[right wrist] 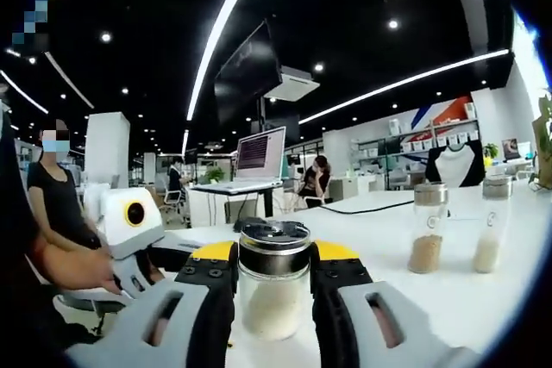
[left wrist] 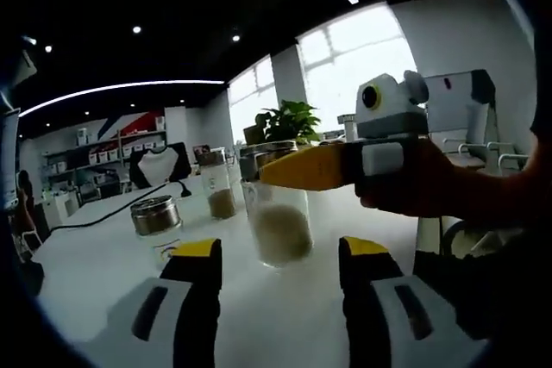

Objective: Rotate the seasoning bottle until the label or dispensing opening points toward the visible target arrow and the bottle remains upright within the marked orientation range

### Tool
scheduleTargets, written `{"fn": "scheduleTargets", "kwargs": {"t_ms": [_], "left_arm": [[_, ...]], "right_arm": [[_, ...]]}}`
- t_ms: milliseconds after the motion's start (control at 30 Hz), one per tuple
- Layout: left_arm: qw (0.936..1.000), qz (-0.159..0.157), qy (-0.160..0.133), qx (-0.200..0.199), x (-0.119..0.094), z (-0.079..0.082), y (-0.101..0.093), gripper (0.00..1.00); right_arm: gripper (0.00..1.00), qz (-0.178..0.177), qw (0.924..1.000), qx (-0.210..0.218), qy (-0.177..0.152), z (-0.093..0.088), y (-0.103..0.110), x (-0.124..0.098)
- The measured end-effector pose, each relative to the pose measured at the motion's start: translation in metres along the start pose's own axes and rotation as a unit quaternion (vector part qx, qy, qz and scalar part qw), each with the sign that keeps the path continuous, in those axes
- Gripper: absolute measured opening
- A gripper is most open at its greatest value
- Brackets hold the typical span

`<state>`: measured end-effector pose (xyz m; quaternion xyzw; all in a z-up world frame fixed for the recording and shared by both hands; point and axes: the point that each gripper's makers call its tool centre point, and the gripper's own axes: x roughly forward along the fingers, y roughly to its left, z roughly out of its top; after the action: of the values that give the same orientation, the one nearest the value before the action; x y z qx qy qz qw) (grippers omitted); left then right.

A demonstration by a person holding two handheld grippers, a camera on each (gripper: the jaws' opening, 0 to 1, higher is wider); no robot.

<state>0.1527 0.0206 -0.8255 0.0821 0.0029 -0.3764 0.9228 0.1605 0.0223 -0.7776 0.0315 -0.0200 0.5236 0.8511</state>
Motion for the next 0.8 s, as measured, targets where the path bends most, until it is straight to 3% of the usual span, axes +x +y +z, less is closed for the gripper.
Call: {"fn": "scheduleTargets", "kwargs": {"t_ms": [67,200,367,467,567,633,800], "left_arm": [[1.0,-0.006,0.005,0.002,0.0,-0.002,-0.002,0.5],[0.9997,-0.02,-0.007,-0.011,-0.001,0.002,-0.009,0.48],[0.9992,-0.036,-0.009,-0.016,-0.002,0.002,-0.021,0.37],[0.9996,-0.022,-0.005,-0.018,-0.003,0.0,-0.021,0.37],[0.9997,-0.002,0.004,-0.026,-0.001,-0.003,-0.014,0.36],[0.9997,0.014,0.015,-0.011,-0.001,-0.007,-0.01,0.36],[0.9989,0.045,0.006,0.007,-0.002,0.0,-0.008,0.36]], "right_arm": [[0.31,0.038,0.9991,-0.019,-0.006,0.0,0.017,0.0],[0.31,0.081,0.9965,-0.014,-0.018,0.004,0.039,-0.004],[0.31,0.072,0.997,-0.021,-0.02,0.003,0.04,-0.005],[0.32,0.054,0.9981,-0.013,-0.025,0.001,0.037,-0.007],[0.32,-0.005,0.9994,0.013,-0.032,-0.002,0.028,-0.007],[0.32,-0.033,0.9991,-0.015,-0.024,-0.005,0.029,-0.005],[0.32,-0.095,0.9949,-0.026,-0.017,-0.003,0.025,0.0]]}}
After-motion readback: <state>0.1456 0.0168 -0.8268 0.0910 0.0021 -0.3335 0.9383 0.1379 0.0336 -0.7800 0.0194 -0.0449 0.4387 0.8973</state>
